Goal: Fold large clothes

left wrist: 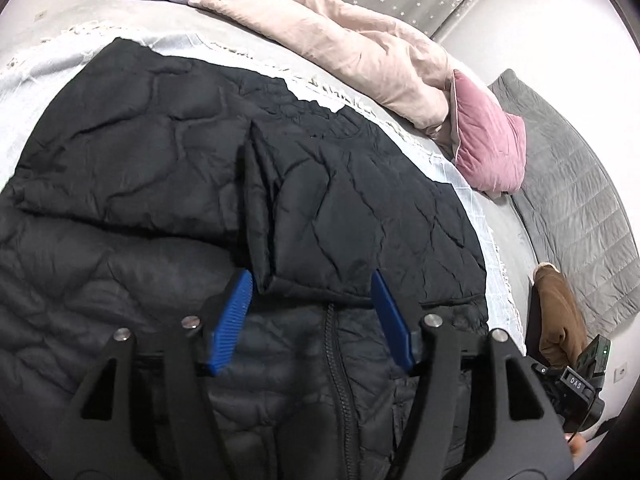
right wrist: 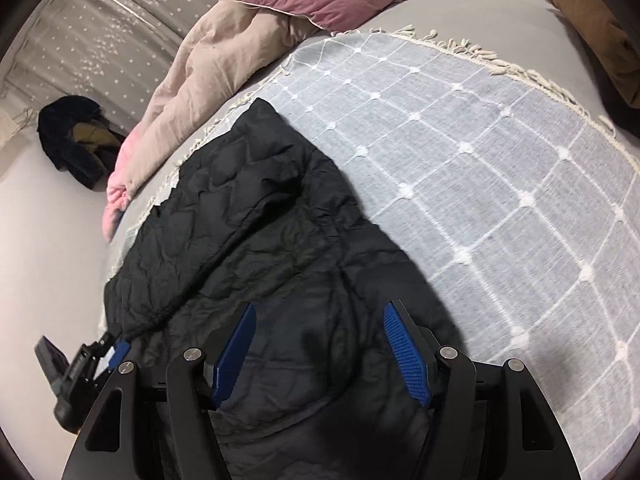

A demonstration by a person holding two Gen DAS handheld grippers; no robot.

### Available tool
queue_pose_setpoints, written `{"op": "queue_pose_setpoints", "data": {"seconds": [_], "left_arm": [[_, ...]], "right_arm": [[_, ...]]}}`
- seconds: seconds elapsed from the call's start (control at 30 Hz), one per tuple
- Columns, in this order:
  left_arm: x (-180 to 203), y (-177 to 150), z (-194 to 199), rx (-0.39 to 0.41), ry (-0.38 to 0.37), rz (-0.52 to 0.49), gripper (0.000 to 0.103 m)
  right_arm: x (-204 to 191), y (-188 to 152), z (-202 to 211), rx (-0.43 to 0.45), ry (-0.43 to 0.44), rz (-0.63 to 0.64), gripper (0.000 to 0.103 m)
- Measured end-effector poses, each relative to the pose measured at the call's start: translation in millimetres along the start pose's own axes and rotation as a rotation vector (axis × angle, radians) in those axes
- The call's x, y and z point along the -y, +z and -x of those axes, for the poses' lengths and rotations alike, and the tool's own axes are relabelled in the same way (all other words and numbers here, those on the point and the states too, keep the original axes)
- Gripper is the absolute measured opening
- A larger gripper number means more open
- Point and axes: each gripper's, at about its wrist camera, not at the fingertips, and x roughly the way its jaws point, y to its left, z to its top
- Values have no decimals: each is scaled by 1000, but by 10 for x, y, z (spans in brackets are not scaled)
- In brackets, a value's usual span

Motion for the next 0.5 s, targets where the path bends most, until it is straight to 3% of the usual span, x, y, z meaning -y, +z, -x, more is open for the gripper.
{"op": "queue_pose_setpoints", "data": {"seconds": [0.17,0.2,0.23,0.27,0.3,0.4,0.47,0.5], "left_arm": [[-16,217,-287,1,130,-23,64],[-50,231,-362,-5,147,-25,54],[-38,254,-444,-20,155,-40,20],[-35,274,-486,-30,159,-57,10],[-2,301,-485,-12,174,-73,10],[88,406,-318,149,214,-119,10],[109,483,-397,180,350,-161,19],[89,521,-478,158,399,-172,27]], "right_arm": [[-72,-31,-75,-17,14,-13,67],[-83,-32,-88,-20,12,-11,67],[-91,-30,-98,-21,7,-7,67],[-94,-27,-105,-20,1,-5,67],[-91,-22,-108,-19,-4,-3,68],[-47,10,-113,-16,-18,-9,67],[0,44,-108,-11,-29,-12,68],[21,60,-109,-6,-39,-11,68]]}}
